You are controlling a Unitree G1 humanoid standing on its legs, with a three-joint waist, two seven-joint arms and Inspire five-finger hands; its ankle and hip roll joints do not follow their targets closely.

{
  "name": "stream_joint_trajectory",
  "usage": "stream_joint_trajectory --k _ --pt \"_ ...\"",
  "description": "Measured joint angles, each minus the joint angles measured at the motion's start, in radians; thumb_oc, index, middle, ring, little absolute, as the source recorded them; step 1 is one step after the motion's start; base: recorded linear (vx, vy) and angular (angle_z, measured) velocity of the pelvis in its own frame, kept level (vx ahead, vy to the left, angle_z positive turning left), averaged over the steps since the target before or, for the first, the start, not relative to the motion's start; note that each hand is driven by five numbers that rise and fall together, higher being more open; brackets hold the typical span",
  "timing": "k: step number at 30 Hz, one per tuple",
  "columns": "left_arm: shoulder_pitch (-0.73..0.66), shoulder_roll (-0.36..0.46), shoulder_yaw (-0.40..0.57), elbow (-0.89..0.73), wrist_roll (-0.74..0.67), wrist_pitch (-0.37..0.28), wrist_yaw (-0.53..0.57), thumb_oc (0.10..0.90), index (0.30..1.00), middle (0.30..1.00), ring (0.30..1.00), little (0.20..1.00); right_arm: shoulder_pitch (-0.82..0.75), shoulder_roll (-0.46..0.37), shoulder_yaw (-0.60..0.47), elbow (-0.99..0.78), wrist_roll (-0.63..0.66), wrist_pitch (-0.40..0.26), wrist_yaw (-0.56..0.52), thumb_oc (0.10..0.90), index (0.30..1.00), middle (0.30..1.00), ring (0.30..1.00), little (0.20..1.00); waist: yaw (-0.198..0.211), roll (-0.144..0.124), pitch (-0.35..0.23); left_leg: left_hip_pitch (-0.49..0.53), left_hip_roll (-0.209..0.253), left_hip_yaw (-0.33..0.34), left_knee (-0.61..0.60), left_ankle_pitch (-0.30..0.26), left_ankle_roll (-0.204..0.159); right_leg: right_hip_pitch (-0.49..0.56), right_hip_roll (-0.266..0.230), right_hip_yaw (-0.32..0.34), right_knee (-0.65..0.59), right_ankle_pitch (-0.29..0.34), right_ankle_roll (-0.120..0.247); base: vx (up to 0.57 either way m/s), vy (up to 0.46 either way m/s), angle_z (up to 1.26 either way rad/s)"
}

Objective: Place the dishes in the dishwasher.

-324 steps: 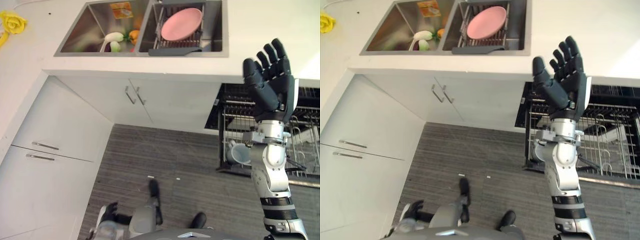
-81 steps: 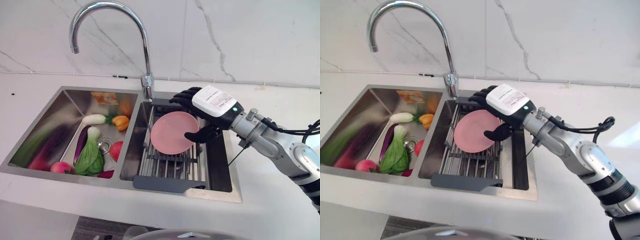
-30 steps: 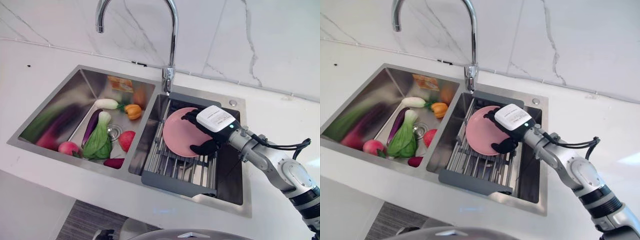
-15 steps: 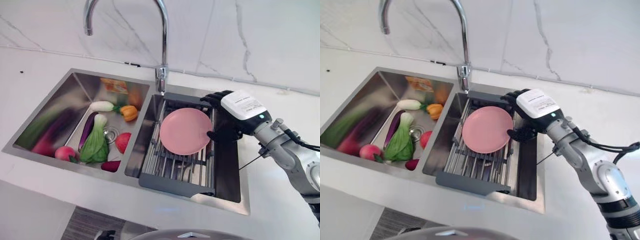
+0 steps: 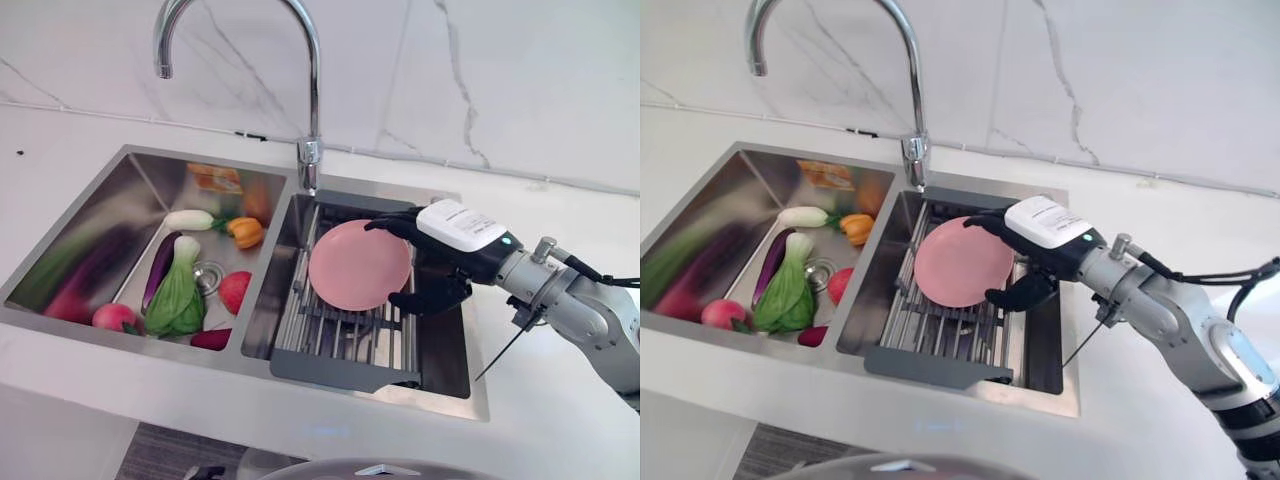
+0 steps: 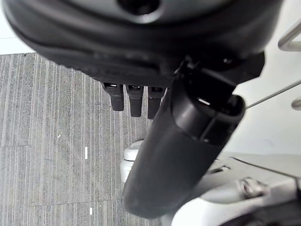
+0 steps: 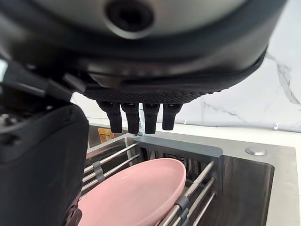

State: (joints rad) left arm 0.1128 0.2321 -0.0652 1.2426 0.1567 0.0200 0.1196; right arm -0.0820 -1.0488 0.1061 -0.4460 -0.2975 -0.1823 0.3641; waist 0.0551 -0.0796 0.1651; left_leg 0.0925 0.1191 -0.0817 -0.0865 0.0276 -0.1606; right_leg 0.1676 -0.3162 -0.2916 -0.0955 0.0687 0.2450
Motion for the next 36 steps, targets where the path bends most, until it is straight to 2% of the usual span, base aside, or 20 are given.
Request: stream_joint_trajectory --k 3,7,12,17,23,25,26,35,36 --pt "0.005 0.001 -0.002 0.002 -0.002 -0.001 -0.001 0.8 0.9 0.9 0.9 0.9 -0.019 -0.022 0.013 -0.002 0.036 0.003 0.022 0.8 0.9 0.9 0.9 0.9 -0.008 -0.001 -0.001 0.008 0.002 0.016 -0.001 -0.002 0.0 -0.007 0.0 0.017 0.003 0.0 0.0 0.01 0.012 -0.16" --pt "0.009 0.003 -0.001 0.007 -0.012 -0.001 0.0 0.8 0.9 0.9 0.9 0.9 -0.071 -0.046 0.081 -0.001 0.065 0.007 0.047 0.8 0.9 0.9 0.9 0.9 -0.012 0.0 -0.001 0.018 0.003 0.031 0.0 -0.003 0.001 -0.011 0.0 0.036 0.004 0.004 0.0 -0.03 0.018 -0.13" --pt "0.012 0.005 -0.001 0.005 -0.031 -0.012 0.0 0.8 0.9 0.9 0.9 0.9 -0.101 -0.048 0.161 0.001 0.065 0.008 0.081 0.8 0.9 0.9 0.9 0.9 -0.004 0.0 -0.001 0.026 0.003 0.036 -0.001 -0.003 0.002 -0.009 0.0 0.043 0.006 0.005 0.0 -0.01 0.006 -0.03" --pt "0.019 0.005 0.004 0.008 -0.038 -0.013 -0.001 0.8 0.9 0.9 0.9 0.9 -0.099 -0.014 0.175 0.045 0.048 0.007 0.09 0.8 0.9 0.9 0.9 0.9 0.006 -0.001 0.0 0.028 0.003 0.031 0.003 -0.004 0.003 -0.002 0.0 0.038 0.008 0.005 0.0 -0.01 0.005 0.01" --pt "0.018 0.003 0.012 0.008 -0.038 -0.014 0.001 0.8 0.9 0.9 0.9 0.9 -0.059 0.017 0.164 0.138 -0.253 -0.026 0.023 0.8 0.9 0.9 0.9 0.9 0.02 -0.002 0.002 0.032 0.002 0.017 0.004 -0.004 0.003 0.016 0.0 0.02 0.006 0.002 0.0 0.0 0.006 0.07" --pt "0.019 0.0 0.012 0.008 -0.037 -0.012 0.001 0.8 0.9 0.9 0.9 0.9 -0.044 0.038 0.146 0.144 -0.297 -0.033 0.001 0.8 0.9 0.9 0.9 0.9 0.02 -0.001 0.004 0.032 0.002 0.016 0.004 -0.004 0.003 0.018 0.0 0.019 0.005 0.002 0.0 0.0 0.002 0.02" --pt "0.019 -0.001 0.012 0.008 -0.036 -0.011 0.005 0.8 0.9 0.9 0.9 0.9 -0.016 0.085 0.116 0.146 -0.34 -0.042 -0.034 0.8 0.9 0.9 0.9 0.9 0.018 -0.001 0.007 0.034 0.002 0.013 0.005 -0.004 0.003 0.023 0.0 0.016 0.004 0.002 0.001 0.0 0.0 0.0" --pt "0.019 -0.007 0.012 0.009 -0.028 -0.005 0.017 0.8 0.9 0.9 0.9 0.9 0.038 0.167 0.09 0.124 -0.526 -0.072 -0.171 0.8 0.9 0.9 0.9 0.9 -0.005 0.004 0.018 0.032 0.002 0.013 0.007 -0.006 0.008 0.027 0.0 0.018 0.004 -0.001 -0.002 0.0 0.0 0.0" --pt "0.018 -0.01 0.012 0.009 -0.028 -0.005 0.025 0.8 0.9 0.9 0.9 0.9 0.056 0.202 0.079 0.125 -0.546 -0.068 -0.196 0.8 0.9 0.9 0.9 0.9 -0.007 0.004 0.019 0.033 0.002 0.014 0.008 -0.006 0.008 0.026 0.0 0.019 0.004 -0.001 -0.002 0.0 0.0 0.0"
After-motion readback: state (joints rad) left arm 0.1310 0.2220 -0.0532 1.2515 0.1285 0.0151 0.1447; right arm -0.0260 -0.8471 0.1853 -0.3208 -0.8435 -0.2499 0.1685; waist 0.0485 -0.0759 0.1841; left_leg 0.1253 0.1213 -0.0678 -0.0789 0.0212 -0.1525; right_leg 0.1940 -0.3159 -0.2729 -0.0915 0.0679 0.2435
